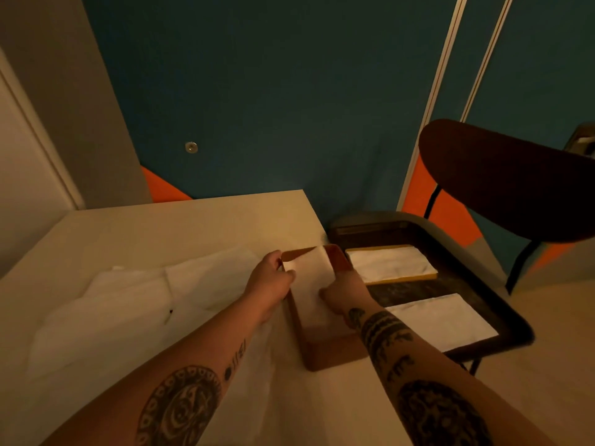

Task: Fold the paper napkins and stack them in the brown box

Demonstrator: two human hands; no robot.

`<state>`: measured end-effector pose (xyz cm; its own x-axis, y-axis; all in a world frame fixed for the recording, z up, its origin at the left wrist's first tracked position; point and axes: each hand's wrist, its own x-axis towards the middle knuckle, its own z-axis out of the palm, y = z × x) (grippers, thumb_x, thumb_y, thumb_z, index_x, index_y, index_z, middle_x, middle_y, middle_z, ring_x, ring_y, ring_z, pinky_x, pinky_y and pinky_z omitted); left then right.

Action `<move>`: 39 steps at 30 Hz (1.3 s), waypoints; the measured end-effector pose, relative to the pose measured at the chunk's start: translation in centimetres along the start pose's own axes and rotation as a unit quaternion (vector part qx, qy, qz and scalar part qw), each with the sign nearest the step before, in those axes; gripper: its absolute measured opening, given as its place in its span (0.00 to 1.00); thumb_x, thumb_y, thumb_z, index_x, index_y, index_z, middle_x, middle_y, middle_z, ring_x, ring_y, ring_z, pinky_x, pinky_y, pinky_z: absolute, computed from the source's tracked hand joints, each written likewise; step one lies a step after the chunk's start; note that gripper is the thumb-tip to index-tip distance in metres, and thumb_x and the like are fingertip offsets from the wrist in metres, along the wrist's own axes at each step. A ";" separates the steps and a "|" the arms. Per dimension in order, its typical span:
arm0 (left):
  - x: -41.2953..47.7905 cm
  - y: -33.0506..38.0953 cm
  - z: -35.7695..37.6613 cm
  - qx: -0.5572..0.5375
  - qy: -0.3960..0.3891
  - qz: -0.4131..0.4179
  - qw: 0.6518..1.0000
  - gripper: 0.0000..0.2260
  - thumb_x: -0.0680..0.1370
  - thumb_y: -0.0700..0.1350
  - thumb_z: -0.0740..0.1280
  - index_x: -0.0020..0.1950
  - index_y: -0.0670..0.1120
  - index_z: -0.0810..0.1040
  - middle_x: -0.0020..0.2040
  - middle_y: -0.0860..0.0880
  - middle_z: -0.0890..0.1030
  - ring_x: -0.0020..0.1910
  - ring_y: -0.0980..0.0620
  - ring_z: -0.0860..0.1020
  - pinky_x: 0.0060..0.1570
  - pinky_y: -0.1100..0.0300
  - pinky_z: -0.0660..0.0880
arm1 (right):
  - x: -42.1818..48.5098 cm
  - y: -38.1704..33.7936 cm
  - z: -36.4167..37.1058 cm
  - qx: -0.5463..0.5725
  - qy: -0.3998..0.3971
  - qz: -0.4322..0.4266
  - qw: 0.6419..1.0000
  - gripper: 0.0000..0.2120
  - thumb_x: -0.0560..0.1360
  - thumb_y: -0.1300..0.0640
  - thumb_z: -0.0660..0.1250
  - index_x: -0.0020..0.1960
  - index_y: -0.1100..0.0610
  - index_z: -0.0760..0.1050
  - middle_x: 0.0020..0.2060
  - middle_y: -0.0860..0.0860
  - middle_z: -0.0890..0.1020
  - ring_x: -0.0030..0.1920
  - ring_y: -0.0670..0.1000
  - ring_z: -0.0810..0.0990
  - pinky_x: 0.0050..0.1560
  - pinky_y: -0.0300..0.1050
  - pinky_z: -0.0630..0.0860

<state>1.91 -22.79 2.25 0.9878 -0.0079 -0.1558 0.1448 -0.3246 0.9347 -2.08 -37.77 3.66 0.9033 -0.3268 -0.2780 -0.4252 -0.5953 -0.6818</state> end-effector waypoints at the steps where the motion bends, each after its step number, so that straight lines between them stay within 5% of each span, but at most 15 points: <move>1: 0.0 -0.1 -0.1 -0.002 -0.002 -0.002 1.000 0.29 0.80 0.42 0.67 0.80 0.53 0.63 0.76 0.49 0.71 0.70 0.46 0.74 0.66 0.45 0.76 | 0.1 0.1 0.3 -0.010 -0.012 0.009 1.000 0.15 0.79 0.56 0.67 0.64 0.57 0.75 0.60 0.55 0.80 0.61 0.57 0.78 0.55 0.47 0.74; 6: -0.2 -0.7 0.0 0.008 -0.012 0.015 1.000 0.28 0.81 0.48 0.66 0.80 0.56 0.63 0.78 0.52 0.69 0.74 0.48 0.71 0.68 0.42 0.74 | 0.5 0.4 0.7 -0.036 -0.042 0.047 0.997 0.13 0.80 0.57 0.67 0.63 0.58 0.75 0.59 0.56 0.79 0.61 0.58 0.77 0.60 0.51 0.75; 14: -0.2 -1.2 -0.7 0.031 0.001 0.041 0.999 0.28 0.81 0.54 0.66 0.80 0.53 0.63 0.78 0.52 0.68 0.76 0.50 0.68 0.73 0.47 0.69 | 0.7 -1.7 -0.5 -0.156 -0.058 -0.082 0.983 0.15 0.82 0.56 0.61 0.66 0.60 0.74 0.62 0.57 0.79 0.63 0.57 0.78 0.64 0.49 0.75; 18: -0.2 -1.3 -3.1 0.023 0.033 0.044 0.998 0.22 0.82 0.53 0.65 0.76 0.52 0.70 0.75 0.51 0.73 0.72 0.49 0.72 0.68 0.44 0.74 | 0.8 -5.0 -1.1 -0.116 0.010 -0.125 0.985 0.12 0.78 0.53 0.67 0.58 0.57 0.75 0.56 0.54 0.81 0.56 0.55 0.80 0.55 0.47 0.78; 26: 1.8 -6.3 -16.5 0.107 0.154 0.005 0.982 0.10 0.82 0.50 0.65 0.59 0.51 0.83 0.60 0.49 0.84 0.58 0.47 0.81 0.61 0.53 0.77 | -0.6 -14.5 7.5 -0.054 -0.036 -0.218 0.974 0.19 0.80 0.54 0.67 0.69 0.59 0.74 0.66 0.55 0.78 0.65 0.56 0.77 0.62 0.43 0.72; 35: 3.0 -10.4 -22.2 0.220 0.201 -0.034 0.954 0.07 0.79 0.51 0.68 0.55 0.54 0.83 0.55 0.51 0.85 0.58 0.46 0.80 0.57 0.52 0.78 | 4.2 -14.3 12.9 -0.148 -0.068 -0.145 0.976 0.22 0.82 0.48 0.59 0.67 0.63 0.72 0.67 0.60 0.75 0.66 0.60 0.74 0.62 0.47 0.71; 39: 3.8 -12.3 -22.9 0.267 0.155 -0.040 0.950 0.16 0.75 0.56 0.72 0.60 0.54 0.82 0.59 0.52 0.84 0.62 0.46 0.78 0.60 0.50 0.77 | 6.5 -13.7 15.4 -0.199 -0.046 -0.086 0.975 0.25 0.81 0.43 0.58 0.69 0.60 0.68 0.67 0.59 0.73 0.67 0.62 0.72 0.66 0.56 0.72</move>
<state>5.24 2.88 -2.54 0.9565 0.2888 -0.0417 0.2524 -0.7470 0.6151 10.47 -20.43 0.85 0.9566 -0.1403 -0.2552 -0.2389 -0.8793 -0.4120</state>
